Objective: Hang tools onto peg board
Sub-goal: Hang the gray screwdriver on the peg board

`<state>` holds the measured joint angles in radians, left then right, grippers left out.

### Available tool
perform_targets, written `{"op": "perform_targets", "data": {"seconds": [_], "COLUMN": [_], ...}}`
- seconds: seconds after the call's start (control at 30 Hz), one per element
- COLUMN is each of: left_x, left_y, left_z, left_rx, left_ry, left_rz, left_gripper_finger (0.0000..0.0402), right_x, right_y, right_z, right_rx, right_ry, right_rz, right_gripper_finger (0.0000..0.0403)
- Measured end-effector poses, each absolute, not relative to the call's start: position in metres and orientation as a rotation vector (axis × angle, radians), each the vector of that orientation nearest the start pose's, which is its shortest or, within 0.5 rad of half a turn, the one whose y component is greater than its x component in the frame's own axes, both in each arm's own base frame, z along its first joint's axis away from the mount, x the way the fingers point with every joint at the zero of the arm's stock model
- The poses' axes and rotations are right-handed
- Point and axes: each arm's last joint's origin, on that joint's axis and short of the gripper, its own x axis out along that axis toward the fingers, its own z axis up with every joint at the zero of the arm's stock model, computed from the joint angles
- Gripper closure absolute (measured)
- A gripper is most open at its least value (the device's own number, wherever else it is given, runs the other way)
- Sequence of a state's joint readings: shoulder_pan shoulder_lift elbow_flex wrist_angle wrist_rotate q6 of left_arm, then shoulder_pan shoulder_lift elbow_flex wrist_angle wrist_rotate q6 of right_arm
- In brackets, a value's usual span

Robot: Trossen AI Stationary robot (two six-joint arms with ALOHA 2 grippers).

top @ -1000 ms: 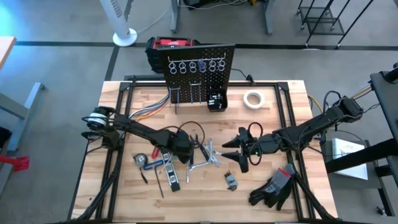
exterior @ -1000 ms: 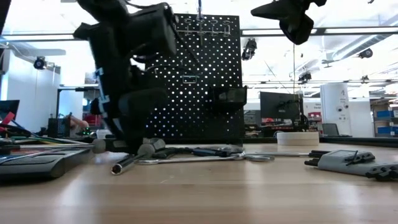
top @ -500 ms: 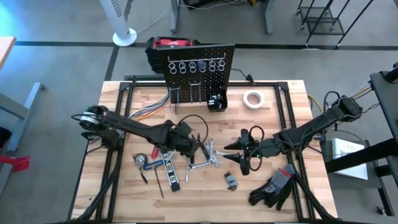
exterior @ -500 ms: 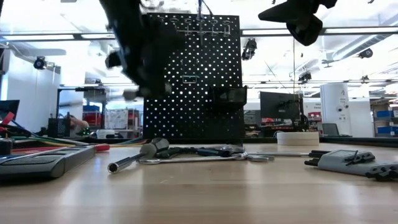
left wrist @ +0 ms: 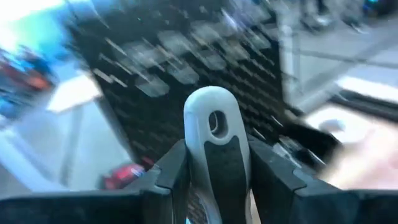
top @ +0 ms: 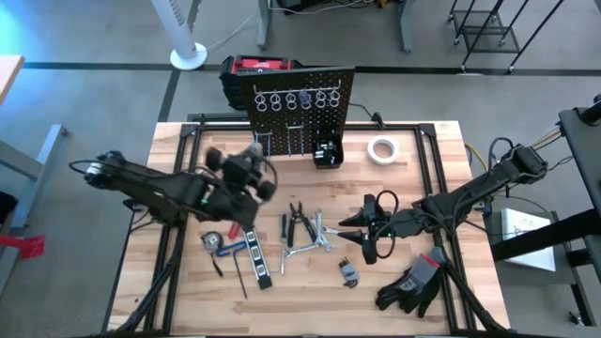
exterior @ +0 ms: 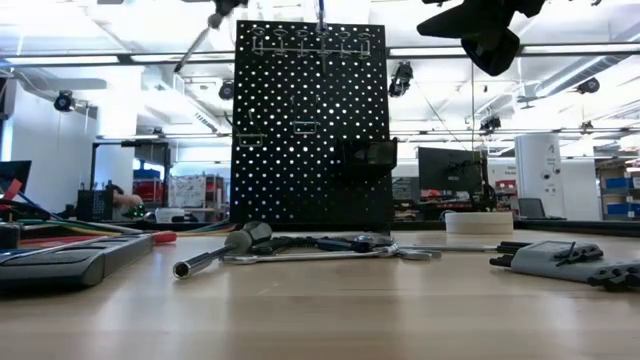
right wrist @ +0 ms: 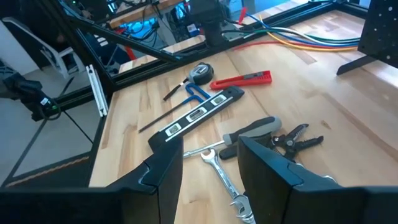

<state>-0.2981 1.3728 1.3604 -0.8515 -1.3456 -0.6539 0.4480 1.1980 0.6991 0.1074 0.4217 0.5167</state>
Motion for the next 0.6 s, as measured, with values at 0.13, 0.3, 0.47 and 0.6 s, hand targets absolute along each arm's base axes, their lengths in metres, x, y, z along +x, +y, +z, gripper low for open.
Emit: {"op": "perform_targets", "data": {"seconds": [0.13,0.3,0.47,0.6], "left_x": [0.248,0.239,0.231,0.236], "left_y": [-0.042,-0.024,0.001,0.012], "left_z": [0.388,0.422,0.46,0.48], "left_rx": [0.167,0.146,0.055,0.106], "left_ry": [0.17,0.118,0.152,0.241], "left_rz": [1.234,1.344,1.278,1.077], "left_gripper_finger": [0.0285,0.0285,0.0285,0.0285], "right_x": [0.235,0.235,0.235,0.235], "right_y": [0.1,0.099,0.098,0.098], "right_z": [0.249,0.249,0.249,0.249], "right_rx": [0.343,0.324,0.307,0.298], "right_ry": [0.351,0.342,0.334,0.339], "right_rz": [-0.066,-0.087,-0.11,-0.109], "right_gripper_finger": [0.0265,0.0273,0.0281,0.0289]}}
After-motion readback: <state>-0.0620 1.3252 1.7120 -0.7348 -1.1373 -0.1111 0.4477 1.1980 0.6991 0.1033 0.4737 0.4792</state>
